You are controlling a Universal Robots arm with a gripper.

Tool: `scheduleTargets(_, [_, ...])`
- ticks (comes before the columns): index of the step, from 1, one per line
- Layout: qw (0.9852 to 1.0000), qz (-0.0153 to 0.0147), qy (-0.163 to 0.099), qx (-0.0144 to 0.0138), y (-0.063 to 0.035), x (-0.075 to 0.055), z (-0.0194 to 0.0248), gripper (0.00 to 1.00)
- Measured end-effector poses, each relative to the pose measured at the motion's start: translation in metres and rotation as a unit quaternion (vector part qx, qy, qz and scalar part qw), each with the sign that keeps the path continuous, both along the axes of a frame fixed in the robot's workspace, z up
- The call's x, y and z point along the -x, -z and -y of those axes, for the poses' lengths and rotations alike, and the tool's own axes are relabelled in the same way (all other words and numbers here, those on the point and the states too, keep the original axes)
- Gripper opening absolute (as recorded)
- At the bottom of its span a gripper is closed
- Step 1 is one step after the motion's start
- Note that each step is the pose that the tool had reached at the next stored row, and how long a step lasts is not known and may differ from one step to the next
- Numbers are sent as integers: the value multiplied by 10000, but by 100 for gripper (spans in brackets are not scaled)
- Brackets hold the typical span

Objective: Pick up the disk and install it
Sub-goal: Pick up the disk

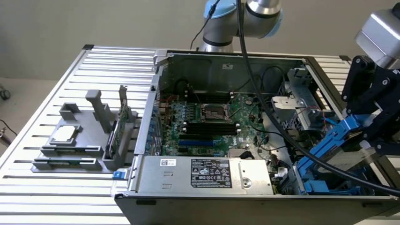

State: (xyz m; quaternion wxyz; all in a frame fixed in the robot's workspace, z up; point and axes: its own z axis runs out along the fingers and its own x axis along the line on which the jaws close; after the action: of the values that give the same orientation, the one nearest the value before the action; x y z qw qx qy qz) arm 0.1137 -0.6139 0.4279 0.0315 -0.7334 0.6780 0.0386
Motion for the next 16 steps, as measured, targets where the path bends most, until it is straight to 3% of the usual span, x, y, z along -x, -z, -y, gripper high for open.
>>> scheduleTargets(4, [10000,-2,2,7,-92,2,-1,33])
scheduleTargets(8, [10000,-2,2,8,-105,3,-1,33])
scheduleTargets(12, [10000,-2,2,10,-182,3,2,33])
scheduleTargets(16, [10000,-2,2,40,-186,3,3,33])
